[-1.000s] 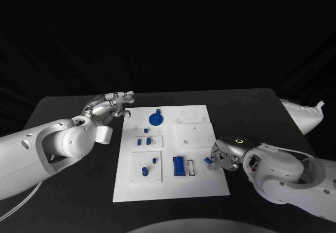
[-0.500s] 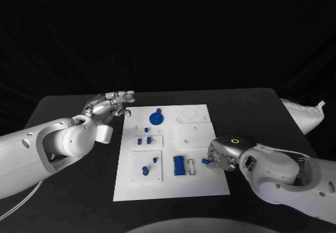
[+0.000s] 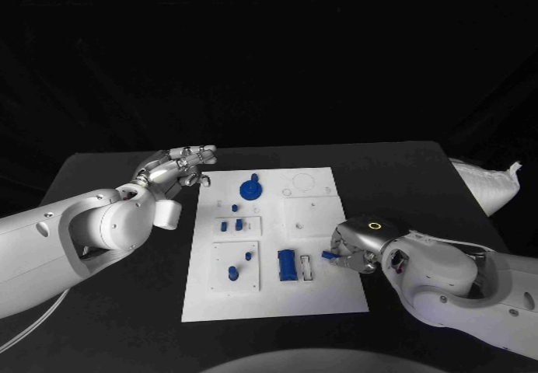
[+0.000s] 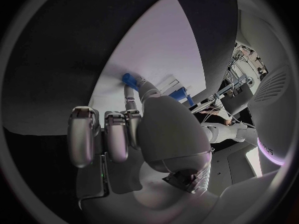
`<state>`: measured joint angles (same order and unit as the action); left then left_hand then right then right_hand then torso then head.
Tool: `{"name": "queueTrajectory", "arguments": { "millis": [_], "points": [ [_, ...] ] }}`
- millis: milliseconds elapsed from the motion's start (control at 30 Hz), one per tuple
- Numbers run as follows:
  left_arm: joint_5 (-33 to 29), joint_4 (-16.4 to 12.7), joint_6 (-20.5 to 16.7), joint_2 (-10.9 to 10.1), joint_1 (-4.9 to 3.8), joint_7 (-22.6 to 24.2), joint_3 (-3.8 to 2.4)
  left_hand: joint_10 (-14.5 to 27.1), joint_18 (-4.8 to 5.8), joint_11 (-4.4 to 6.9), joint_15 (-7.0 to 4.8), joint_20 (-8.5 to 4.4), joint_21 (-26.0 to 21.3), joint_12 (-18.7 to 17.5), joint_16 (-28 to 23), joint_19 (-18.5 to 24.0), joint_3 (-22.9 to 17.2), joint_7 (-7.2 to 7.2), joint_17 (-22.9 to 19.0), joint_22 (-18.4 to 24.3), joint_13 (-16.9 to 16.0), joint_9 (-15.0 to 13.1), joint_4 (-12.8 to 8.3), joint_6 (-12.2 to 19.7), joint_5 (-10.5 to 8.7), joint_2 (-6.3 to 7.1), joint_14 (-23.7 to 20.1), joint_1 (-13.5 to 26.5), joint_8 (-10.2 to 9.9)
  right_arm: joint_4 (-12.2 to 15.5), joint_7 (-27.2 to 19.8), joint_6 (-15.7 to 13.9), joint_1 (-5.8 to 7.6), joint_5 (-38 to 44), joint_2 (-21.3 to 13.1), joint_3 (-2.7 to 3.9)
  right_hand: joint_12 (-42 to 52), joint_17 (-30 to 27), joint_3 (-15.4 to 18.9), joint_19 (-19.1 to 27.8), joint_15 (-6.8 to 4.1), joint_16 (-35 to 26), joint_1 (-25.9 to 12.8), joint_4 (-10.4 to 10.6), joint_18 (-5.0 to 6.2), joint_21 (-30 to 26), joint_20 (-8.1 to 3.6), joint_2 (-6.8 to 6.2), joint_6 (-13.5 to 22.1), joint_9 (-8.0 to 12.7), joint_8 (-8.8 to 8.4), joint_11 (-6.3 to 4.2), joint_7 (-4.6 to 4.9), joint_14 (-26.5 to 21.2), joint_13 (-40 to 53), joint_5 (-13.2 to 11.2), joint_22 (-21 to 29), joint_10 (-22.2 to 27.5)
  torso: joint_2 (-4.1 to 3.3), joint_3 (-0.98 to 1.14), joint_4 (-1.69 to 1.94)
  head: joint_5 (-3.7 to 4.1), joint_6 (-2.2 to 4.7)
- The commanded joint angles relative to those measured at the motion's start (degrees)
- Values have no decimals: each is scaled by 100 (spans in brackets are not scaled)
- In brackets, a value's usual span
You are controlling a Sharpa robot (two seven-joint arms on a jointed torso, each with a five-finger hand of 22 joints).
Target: Assemble the parts on the task board
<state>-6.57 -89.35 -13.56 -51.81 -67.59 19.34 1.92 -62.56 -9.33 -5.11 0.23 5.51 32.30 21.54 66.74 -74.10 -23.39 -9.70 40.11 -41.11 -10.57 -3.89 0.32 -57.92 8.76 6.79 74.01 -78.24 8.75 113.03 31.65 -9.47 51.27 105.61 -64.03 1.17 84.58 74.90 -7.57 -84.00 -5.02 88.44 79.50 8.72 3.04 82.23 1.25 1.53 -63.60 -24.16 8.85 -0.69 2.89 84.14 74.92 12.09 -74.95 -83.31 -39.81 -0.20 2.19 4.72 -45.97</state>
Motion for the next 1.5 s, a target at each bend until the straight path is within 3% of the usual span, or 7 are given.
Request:
{"name": "queueTrajectory", "arguments": {
  "millis": [33, 67, 167, 467, 733, 1133, 1500],
  "points": [
    [-18, -10, 90, 11, -2, 42, -2, 48, -104, 3, 1, 25, -39, 20, 6, 27, 34, -9, -5, 9, -5, -3, -11, 44, 14, -11, -47, 46, 29, -43, 140, -44, -72, -413, -9, -62, 16, 1240, -565, -153, -16, 2, -187, -191, -21, 17, -47, -66, -50, -35, 32, -79, 13, 530, 1272, 131, -172, -526, -6, -1, -5, -25, -1],
    [-18, -11, 90, 11, -2, 42, -2, 48, -104, 3, 1, 25, -39, 20, 6, 27, 34, -9, -5, 9, -5, -3, -11, 44, 14, -11, -47, 46, 29, -34, 143, -114, -72, -507, -12, -61, 11, 1239, -820, -153, -16, 0, -302, -189, -23, 15, -33, -162, -63, -33, 26, -74, -5, 530, 1271, 162, -173, -527, -7, -2, -3, -21, 2],
    [-18, -15, 87, 11, -2, 43, -2, 53, -104, 4, 0, 25, -40, 27, 8, 28, 29, -9, -5, 9, -6, -3, -17, 46, 15, -14, -49, 37, 32, 6, 155, -363, -72, -829, -24, -60, 7, 1240, -1026, -153, -11, 1, -434, -169, -20, 14, -40, -231, -61, -32, 17, -69, 26, 530, 1271, 214, -174, -527, -8, 1, -5, -17, -6],
    [-18, -29, 88, 10, -2, 52, -2, 53, -104, 4, 0, 25, -40, 27, 8, 28, 29, -9, -5, 9, -6, -3, -17, 46, 15, -14, -49, 37, 32, 196, 155, -1092, -66, -1706, -86, -41, 31, 1268, -1264, -163, -13, 16, -671, -143, -24, 26, -40, -388, -97, -44, 31, -72, 21, 536, 1285, 213, -199, -539, -9, 1, -8, -17, -26],
    [-18, -45, 87, 9, -2, 54, -2, 53, -104, 4, 0, 25, -40, 27, 8, 28, 29, -9, -5, 9, -6, -3, -17, 46, 15, -14, -49, 37, 32, 220, 207, -1084, -63, -2621, -75, -34, 14, 1266, -1364, -162, -18, 15, -822, -147, -22, 20, -44, -467, -117, -59, 43, -77, 15, 536, 1279, 401, -192, -537, -5, -3, -11, -22, -41],
    [-18, -53, 93, 5, -3, 53, -2, 53, -104, 4, 0, 25, -40, 27, 8, 28, 29, -9, -5, 9, -6, -3, -17, 46, 15, -14, -49, 37, 32, 170, 230, -1047, -63, -3117, 94, -34, 24, 1268, -1378, -165, -18, 16, -981, -141, -24, 24, -46, -523, -130, -76, 54, -76, 17, 536, 1285, 588, -201, -542, -6, -4, -2, -26, -51],
    [-18, -56, 93, -4, -3, 51, -2, 53, -104, 4, 0, 25, -40, 27, 8, 28, 29, -9, -5, 9, -6, -3, -17, 46, 15, -14, -49, 37, 32, 191, 179, -1439, -63, -3052, 211, -33, 50, 1288, -1305, -173, -22, 27, -1134, -111, -27, 34, -49, -564, -165, -98, 77, -82, 6, 540, 1298, 751, -222, -551, -7, 2, -8, -61, -59]
  ]
}}
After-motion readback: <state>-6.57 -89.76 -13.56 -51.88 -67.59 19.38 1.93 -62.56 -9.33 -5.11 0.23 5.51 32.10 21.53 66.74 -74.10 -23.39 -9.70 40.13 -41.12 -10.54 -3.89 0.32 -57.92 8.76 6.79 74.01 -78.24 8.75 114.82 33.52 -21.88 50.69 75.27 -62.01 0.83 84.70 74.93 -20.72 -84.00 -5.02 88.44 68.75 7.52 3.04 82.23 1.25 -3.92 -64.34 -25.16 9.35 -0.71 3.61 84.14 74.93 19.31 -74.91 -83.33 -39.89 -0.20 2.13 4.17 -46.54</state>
